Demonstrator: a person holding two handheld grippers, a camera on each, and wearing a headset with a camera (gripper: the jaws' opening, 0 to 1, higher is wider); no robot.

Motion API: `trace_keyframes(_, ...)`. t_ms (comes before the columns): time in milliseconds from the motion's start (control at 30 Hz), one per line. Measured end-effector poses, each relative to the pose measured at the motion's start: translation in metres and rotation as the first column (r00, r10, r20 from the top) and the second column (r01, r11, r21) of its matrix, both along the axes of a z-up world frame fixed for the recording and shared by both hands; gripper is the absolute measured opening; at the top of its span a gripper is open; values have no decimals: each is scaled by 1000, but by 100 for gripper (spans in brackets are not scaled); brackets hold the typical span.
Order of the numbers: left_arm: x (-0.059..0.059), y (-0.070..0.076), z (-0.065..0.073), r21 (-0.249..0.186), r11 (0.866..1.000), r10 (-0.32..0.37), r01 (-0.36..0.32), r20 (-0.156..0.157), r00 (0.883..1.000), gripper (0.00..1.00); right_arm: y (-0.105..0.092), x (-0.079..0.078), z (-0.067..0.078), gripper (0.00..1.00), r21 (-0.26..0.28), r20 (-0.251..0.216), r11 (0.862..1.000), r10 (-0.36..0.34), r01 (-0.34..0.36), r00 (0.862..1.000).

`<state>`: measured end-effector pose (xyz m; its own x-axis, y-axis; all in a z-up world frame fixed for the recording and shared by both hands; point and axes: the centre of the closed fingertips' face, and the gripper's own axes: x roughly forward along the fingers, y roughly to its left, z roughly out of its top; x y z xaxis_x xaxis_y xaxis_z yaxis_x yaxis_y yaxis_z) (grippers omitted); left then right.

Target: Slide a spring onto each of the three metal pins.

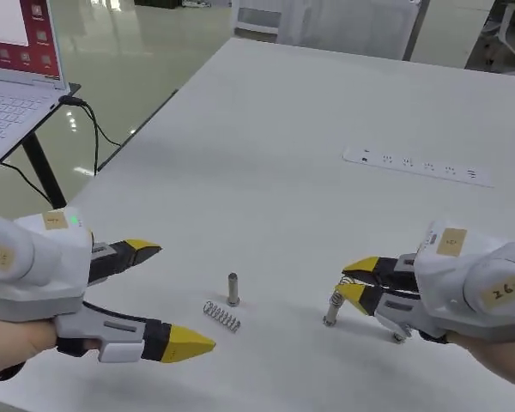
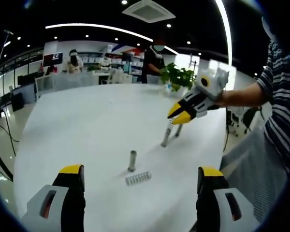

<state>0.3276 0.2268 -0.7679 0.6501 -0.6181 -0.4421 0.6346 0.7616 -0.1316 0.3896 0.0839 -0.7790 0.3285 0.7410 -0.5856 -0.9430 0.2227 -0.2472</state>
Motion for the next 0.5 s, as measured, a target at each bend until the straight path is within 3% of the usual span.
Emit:
trace_keyframes(367, -2, -1, -1, -2, 1000, -2, 2, -6, 1000, 94, 1, -3, -40, 8, -90, -19, 995, 29, -30, 999)
trace_keyframes(400, -2, -1, 0, -2, 1000, -3, 3, -6, 1000, 94, 1, -4, -41, 8, -90, -15, 995, 32, -34, 999)
trace_keyframes(433, -2, -1, 0, -2, 1000, -3, 3, -5, 1000, 94, 4, -4, -36, 8, -56, -16, 998, 30, -31, 999)
trace_keyframes(500, -2, -1, 2, -2, 1000, -3, 3, -4, 1000, 94, 4, -3, -36, 8, -55, -26, 998, 20, -22, 999)
